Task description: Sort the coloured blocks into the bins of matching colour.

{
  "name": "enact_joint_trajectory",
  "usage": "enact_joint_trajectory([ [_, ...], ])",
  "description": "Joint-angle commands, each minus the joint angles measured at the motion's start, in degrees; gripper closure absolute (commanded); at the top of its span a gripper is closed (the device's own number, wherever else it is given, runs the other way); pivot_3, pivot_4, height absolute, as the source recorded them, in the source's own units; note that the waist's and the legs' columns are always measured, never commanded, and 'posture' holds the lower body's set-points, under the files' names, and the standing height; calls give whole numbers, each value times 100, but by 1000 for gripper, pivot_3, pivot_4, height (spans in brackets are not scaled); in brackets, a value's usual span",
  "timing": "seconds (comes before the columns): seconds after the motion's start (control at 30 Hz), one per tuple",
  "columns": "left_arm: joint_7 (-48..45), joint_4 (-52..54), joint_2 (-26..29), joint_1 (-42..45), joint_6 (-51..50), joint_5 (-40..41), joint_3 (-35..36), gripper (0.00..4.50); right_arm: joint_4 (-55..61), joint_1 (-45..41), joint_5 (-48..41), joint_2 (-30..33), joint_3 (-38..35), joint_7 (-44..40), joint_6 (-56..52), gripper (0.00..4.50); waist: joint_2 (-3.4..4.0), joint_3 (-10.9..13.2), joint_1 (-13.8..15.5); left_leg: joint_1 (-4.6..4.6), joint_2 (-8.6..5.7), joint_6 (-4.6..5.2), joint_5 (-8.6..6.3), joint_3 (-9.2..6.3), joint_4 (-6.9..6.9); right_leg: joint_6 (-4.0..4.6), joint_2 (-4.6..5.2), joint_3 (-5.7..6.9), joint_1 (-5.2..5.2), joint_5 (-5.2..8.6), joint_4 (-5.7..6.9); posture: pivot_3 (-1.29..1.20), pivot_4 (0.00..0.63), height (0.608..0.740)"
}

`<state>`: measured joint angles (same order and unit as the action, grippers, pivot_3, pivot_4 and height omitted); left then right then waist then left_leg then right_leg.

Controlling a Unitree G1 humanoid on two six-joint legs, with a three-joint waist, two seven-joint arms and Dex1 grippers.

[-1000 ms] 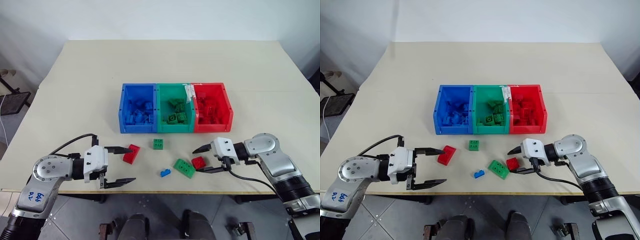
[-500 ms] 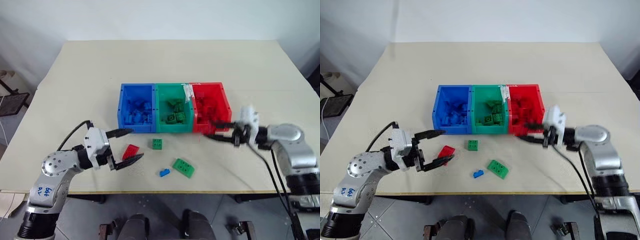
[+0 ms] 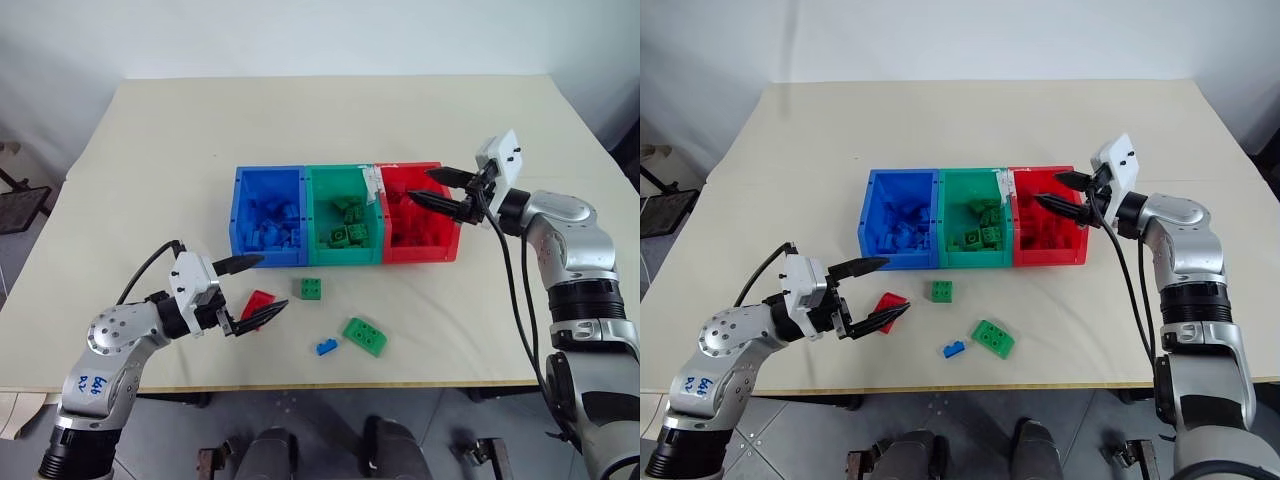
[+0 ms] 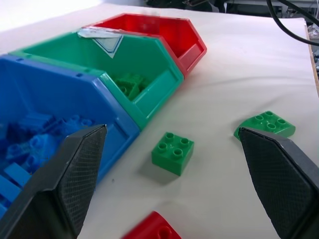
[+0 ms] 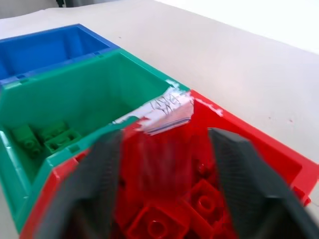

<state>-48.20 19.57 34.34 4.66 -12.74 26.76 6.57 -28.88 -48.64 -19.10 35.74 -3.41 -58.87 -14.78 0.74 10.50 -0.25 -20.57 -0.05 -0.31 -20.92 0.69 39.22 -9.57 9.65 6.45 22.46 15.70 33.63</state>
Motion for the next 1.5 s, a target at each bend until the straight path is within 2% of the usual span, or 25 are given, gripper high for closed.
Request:
enact_joint_trajectory([
  [0.03, 20, 218, 37, -65, 43, 35, 93, 0, 522, 219, -154, 83, -178, -169, 70, 49, 0, 0, 9, 0, 0, 0, 0, 0, 0, 0, 0, 0, 0, 0, 0, 0, 150, 740],
  [0.23, -104, 12, 103, 61, 405, -241, 33, 0, 1752, 1304, -609, 298, -550, -665, 276, 17, 0, 0, 35, -4, -1, 0, 0, 3, 2, 0, 0, -1, -1, 0, -3, 0, 150, 740],
  [0.33, -675, -128, 403, 4, 685, -293, -38, 0, 2541, 2102, -828, 530, -707, -854, 130, 17, 0, 0, 34, -3, 0, 0, 0, 3, 2, 0, 0, -1, 1, 0, -1, 0, 150, 740],
  [0.4, -1196, -140, 625, -49, 532, 50, -84, 0, 3056, 2705, -1042, 764, -889, -977, -94, 17, 0, 0, 38, -1, 0, 0, 0, 6, 2, 0, 0, -2, 0, 0, -1, 0, 150, 740],
  [0.47, -1439, -249, 709, 69, 570, 12, -259, 0, 3362, 3228, -1084, 1010, -1095, -1070, -108, 17, 0, 0, 43, 0, -1, 1, 0, 10, 2, 0, 0, -4, -1, 0, -3, 0, 150, 740],
  [0.63, -1598, -502, 546, 480, 849, -436, -842, 0, 3236, 4366, -745, 1506, -1638, -1355, 582, 17, -1, 0, 173, 2, -2, 3, 0, 22, 10, 1, 0, -15, -5, 0, -7, 0, 150, 740],
  [0.73, -1539, -626, 471, 623, 846, -551, -964, 0, 3092, 4932, -485, 1722, -1737, -1555, 1044, 17, -3, 0, 173, 5, -4, 4, 0, 28, 10, 1, 0, -21, -5, -1, -7, 0, 150, 740],
  [0.83, -1541, -638, 452, 607, 935, -614, -991, 0, 3413, 5013, -622, 1674, -1618, -1475, 919, 17, -3, 0, 128, 9, -2, 3, 0, 33, 10, 1, 0, -23, -4, -1, -5, 0, 150, 740],
  [0.97, -1586, -598, 521, 471, 1042, -628, -901, 0, 4023, 4774, -683, 1610, -1073, -1284, 424, 17, -3, 0, 89, 19, 2, 3, 0, 43, 8, 2, 0, -33, -3, -1, 1, 0, 150, 740],
  [1.03, -1608, -586, 574, 389, 1093, -610, -806, 0, 4403, 4610, -715, 1514, -724, -953, -144, 17, -3, 0, 97, 19, 3, 3, 0, 41, 8, 2, 0, -33, -3, -1, 1, 0, 150, 740],
  [1.13, -1674, -179, 727, 22, 580, 69, -413, 0, 5324, 4485, -793, 1366, 122, -470, -1234, 17, -4, 0, 127, 17, 4, 3, 0, 35, 8, 2, 0, -32, -1, -1, 1, 0, 150, 740],
  [1.17, -1732, -118, 835, -117, 602, 66, -323, 0, 5529, 4451, -797, 1290, 362, -337, -1476, 17, -4, 0, 133, 15, 5, 2, 0, 30, 6, 2, 0, -30, 0, -1, 1, 0, 150, 740],
  [1.33, -1783, -162, 1090, -443, 855, -171, -112, 0, 5573, 4066, -317, 787, 1115, 394, -1829, 17, -7, -1, 193, 5, -3, 3, -3, 26, 17, 3, 1, -29, -2, -1, -9, 0, 150, 740],
  [1.47, -1677, -152, 1112, -551, 919, -222, -1, 0, 5307, 3894, 177, 517, 1570, 686, -1657, 17, -12, -3, 169, 4, -1, 4, -3, 26, 20, 5, 0, -29, 2, -1, -2, 0, 150, 740],
  [1.5, -1665, -144, 1115, -562, 935, -234, 5, 0, 5242, 3862, 292, 499, 1633, 728, -1573, 194, -12, -3, 164, 4, -1, 3, -3, 26, 18, 5, 0, -29, 3, -1, -1, 0, 150, 740],
])
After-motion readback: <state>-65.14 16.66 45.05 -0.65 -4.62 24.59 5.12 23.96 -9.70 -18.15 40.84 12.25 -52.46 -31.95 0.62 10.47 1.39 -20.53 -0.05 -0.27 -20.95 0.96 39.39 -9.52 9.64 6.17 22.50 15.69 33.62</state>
